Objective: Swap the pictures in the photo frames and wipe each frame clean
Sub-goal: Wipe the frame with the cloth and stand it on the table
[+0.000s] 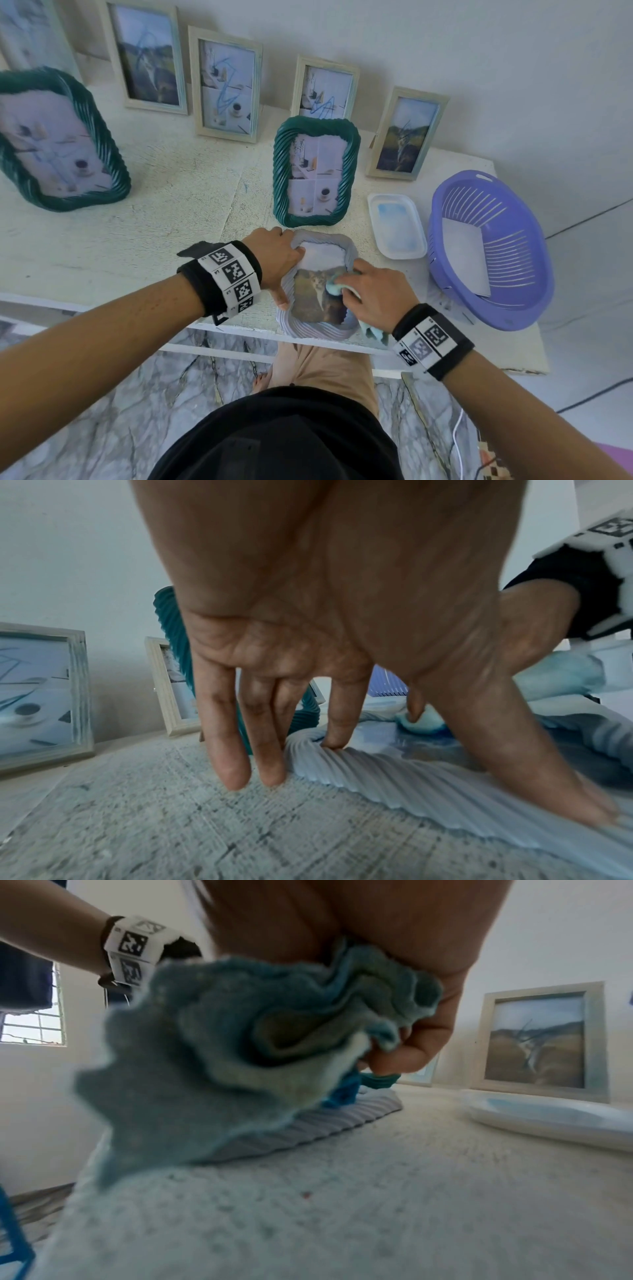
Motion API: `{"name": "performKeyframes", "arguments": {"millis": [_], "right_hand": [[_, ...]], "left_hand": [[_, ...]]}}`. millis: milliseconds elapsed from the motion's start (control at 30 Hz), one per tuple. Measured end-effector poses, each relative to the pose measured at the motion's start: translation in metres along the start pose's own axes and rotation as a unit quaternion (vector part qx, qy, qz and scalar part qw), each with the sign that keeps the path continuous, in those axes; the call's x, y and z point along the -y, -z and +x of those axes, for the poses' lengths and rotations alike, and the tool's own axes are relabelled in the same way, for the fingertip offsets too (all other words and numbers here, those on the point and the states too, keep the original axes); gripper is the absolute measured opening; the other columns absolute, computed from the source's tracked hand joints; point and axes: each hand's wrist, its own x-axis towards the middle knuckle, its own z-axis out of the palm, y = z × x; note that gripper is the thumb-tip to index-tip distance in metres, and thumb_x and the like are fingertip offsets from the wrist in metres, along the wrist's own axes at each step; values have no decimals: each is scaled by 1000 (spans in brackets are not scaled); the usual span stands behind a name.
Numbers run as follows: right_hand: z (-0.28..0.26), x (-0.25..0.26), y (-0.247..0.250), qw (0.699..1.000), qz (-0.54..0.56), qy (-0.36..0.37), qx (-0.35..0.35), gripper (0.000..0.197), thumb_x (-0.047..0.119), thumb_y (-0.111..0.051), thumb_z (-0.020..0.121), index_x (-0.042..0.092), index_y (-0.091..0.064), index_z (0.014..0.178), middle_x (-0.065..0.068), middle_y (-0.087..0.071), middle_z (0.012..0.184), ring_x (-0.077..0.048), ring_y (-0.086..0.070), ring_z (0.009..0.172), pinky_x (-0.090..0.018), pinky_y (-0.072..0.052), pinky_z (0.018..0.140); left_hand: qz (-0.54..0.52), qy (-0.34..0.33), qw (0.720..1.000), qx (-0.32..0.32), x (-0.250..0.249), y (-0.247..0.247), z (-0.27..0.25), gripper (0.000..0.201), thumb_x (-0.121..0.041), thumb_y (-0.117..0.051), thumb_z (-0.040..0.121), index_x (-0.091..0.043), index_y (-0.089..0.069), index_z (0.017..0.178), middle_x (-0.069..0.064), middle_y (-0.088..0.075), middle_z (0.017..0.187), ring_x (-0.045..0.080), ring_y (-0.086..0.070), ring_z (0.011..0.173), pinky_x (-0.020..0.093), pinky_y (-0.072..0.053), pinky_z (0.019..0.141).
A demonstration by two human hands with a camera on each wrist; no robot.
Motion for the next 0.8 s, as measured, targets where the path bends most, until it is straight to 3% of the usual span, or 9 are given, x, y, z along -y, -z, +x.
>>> {"name": "performKeyframes", "arguments": {"millis": [67,167,233,300,400,533,700,800], "right_hand": [[5,3,-5,999,8,-29,-21,28,31,-48,92,26,-64,115,-4,-55,107,-32,-63,71,-32,-40,55],[-10,9,-14,997,75,16,-11,29,29,-49,90,24,-66,114,0,-52,105,-27,-61,65,-28,-39,54],[-24,7,-13,994,93,52,1,35,35,-42,87,27,-70,107,8,-50,102,-22,-59,60,-25,-36,52],[-23,0,-10,997,61,54,7,42,40,-35,86,32,-70,107,6,-53,97,-23,-60,59,-26,-35,49],[-3,-6,-6,1000,2,13,-1,34,36,-40,93,30,-64,116,-1,-55,103,-29,-63,71,-29,-38,54],[14,2,-7,998,17,-50,-25,31,32,-45,96,22,-59,121,-6,-52,112,-32,-63,79,-32,-40,59],[-17,15,-13,989,132,66,26,31,28,-49,93,26,-63,121,-1,-55,113,-26,-62,73,-32,-48,61],[-12,4,0,992,79,81,61,32,33,-47,95,35,-61,124,2,-54,115,-22,-59,75,-32,-49,66]], "left_hand": [[1,0,1000,-1,0,-1,0,103,-80,-67,59,-15,-41,135,13,-46,130,28,-50,112,35,-45,78],[-3,2,1000,-2,0,-2,1,103,-80,-68,58,-15,-41,134,12,-47,130,28,-50,112,35,-45,78],[-3,3,1000,-3,0,-1,2,102,-79,-69,57,-15,-43,132,12,-47,129,28,-51,111,36,-46,79],[-3,0,1000,-2,0,-1,2,102,-79,-69,57,-15,-43,131,12,-47,129,28,-51,111,36,-46,79],[-3,-5,1000,-1,1,0,1,102,-80,-68,58,-15,-42,132,13,-47,129,28,-50,111,36,-45,78],[-2,-5,1000,-2,1,0,0,103,-80,-67,59,-16,-40,135,13,-45,131,28,-49,113,36,-45,79],[-4,-6,1000,-5,1,0,0,103,-79,-68,58,-15,-42,134,12,-45,132,28,-49,113,38,-47,81],[2,-4,1000,-6,1,1,-1,104,-80,-67,59,-15,-41,136,12,-44,133,28,-49,114,37,-46,81]]}}
